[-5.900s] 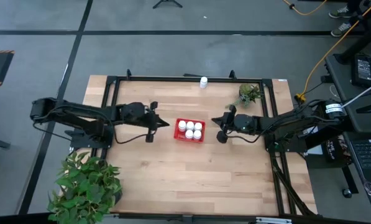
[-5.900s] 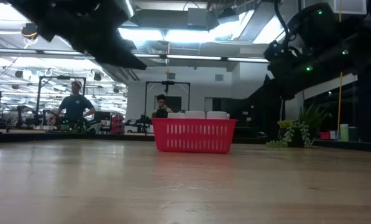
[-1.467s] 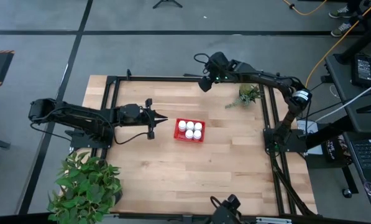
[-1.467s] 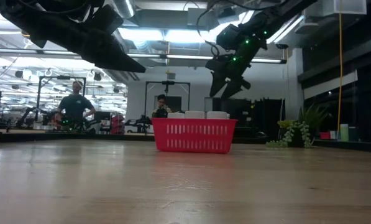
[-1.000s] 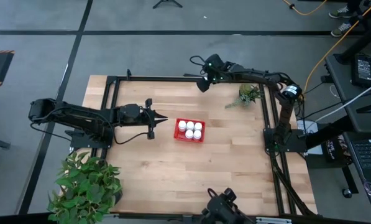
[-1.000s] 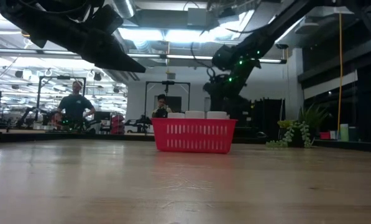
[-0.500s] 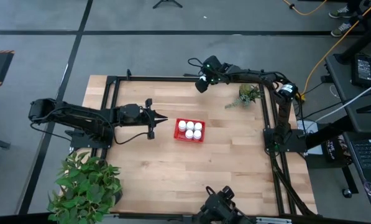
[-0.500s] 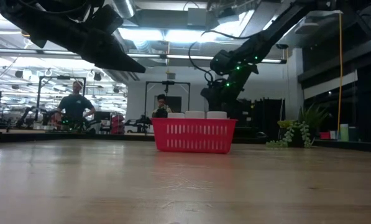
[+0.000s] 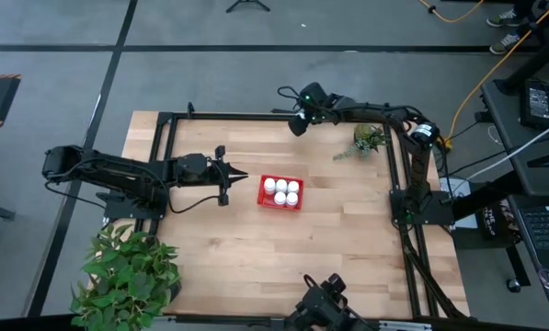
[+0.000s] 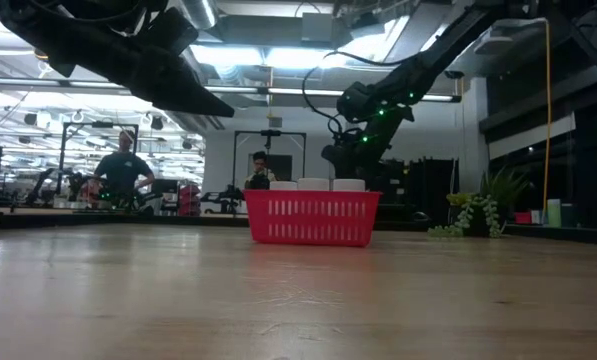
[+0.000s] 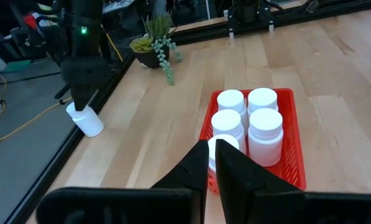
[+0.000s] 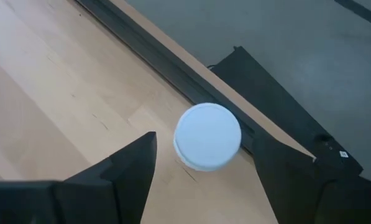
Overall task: Pick and place pill bottles into a basket
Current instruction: Put the white pill bottle into the red basket
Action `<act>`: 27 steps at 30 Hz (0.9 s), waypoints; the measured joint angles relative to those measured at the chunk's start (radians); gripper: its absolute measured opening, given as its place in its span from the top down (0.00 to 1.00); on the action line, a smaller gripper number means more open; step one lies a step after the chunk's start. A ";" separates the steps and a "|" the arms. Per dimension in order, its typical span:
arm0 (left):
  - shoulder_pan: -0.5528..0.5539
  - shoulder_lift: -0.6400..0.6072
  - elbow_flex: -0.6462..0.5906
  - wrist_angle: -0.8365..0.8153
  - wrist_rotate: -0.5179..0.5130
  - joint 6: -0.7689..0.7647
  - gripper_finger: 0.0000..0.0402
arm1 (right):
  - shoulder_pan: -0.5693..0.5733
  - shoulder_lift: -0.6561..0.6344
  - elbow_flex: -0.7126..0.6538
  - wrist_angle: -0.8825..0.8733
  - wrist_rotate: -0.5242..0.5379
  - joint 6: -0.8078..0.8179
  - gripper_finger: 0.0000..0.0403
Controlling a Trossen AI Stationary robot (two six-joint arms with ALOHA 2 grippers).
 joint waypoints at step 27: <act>0.000 0.000 0.000 -0.001 0.000 -0.001 0.93 | -0.005 0.040 0.000 0.051 0.002 -0.003 0.37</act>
